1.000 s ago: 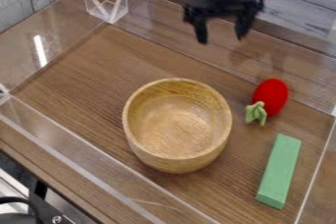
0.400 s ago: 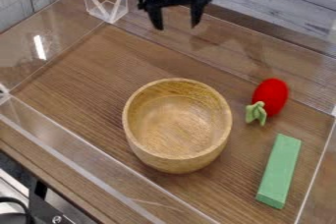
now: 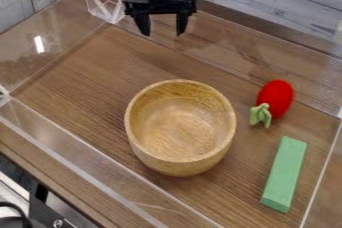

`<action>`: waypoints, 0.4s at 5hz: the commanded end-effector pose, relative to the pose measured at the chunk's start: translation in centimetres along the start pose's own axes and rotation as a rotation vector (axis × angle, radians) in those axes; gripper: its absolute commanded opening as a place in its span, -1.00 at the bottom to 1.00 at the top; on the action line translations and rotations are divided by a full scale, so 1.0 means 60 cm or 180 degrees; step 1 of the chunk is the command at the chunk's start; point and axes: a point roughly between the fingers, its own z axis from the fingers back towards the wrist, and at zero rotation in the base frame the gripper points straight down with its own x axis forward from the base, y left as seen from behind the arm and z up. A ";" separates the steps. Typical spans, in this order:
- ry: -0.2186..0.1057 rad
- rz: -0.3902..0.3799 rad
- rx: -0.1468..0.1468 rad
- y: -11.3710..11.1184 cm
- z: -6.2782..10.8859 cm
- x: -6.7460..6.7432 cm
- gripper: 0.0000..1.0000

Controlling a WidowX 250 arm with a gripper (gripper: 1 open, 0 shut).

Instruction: Move the red object to the right side of the table

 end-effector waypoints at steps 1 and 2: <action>-0.0194 -0.0132 -0.0084 -0.001 0.029 0.035 1.00; -0.0196 -0.0268 -0.0125 -0.005 0.030 0.029 -1.00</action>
